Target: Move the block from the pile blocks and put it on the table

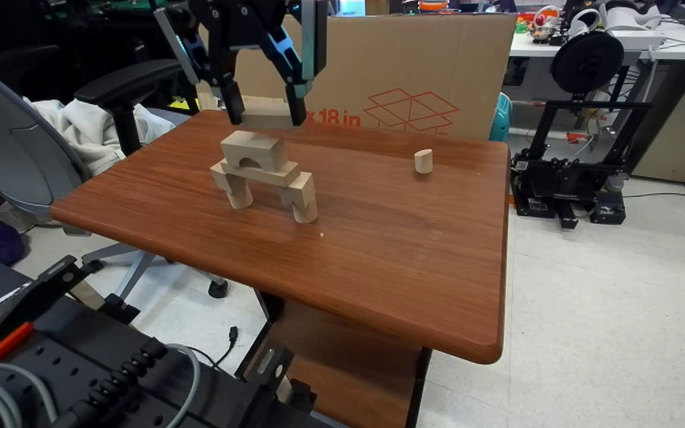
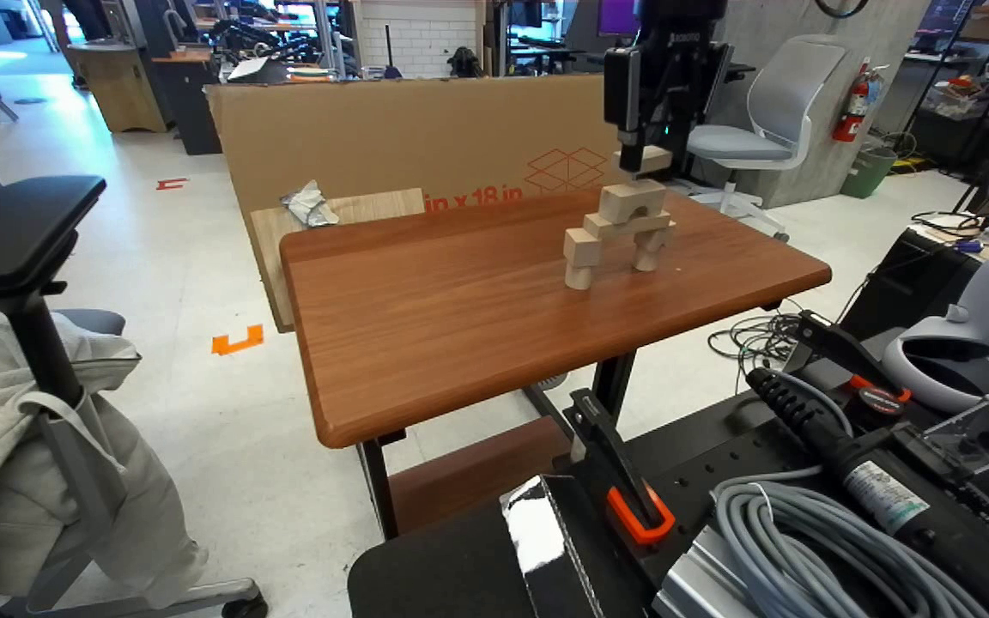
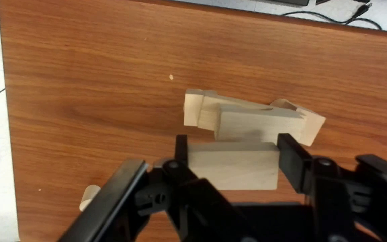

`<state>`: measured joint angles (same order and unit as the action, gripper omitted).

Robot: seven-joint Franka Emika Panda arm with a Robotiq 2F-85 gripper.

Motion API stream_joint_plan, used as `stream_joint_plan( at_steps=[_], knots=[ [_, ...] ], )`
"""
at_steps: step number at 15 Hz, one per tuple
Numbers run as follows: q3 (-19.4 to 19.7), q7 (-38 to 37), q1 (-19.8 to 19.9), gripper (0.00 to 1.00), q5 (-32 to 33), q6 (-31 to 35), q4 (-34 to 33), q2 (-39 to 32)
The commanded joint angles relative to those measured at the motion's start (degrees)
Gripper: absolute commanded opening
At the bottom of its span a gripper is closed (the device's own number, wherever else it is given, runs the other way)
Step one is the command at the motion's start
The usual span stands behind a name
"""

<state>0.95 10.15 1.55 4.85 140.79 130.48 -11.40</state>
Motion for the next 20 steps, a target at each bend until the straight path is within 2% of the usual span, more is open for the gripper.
stream_joint_plan(
  at_steps=[1, 6, 11, 17, 20],
  knots=[
    [0.71, 0.25, 1.31, 0.42, -1.13, -2.04, -3.9, 0.45],
    [1.59, 1.09, 3.37, 0.42, -2.93, -3.48, -12.43, -4.5],
    [1.87, -1.52, 3.85, 0.42, -3.1, -6.17, -20.65, -12.03],
    [1.69, -2.67, 3.64, 0.42, -2.26, -8.46, -26.64, -20.27],
    [1.82, -3.32, 3.37, 0.42, -1.8, -7.54, -28.57, -23.59]
  ],
)
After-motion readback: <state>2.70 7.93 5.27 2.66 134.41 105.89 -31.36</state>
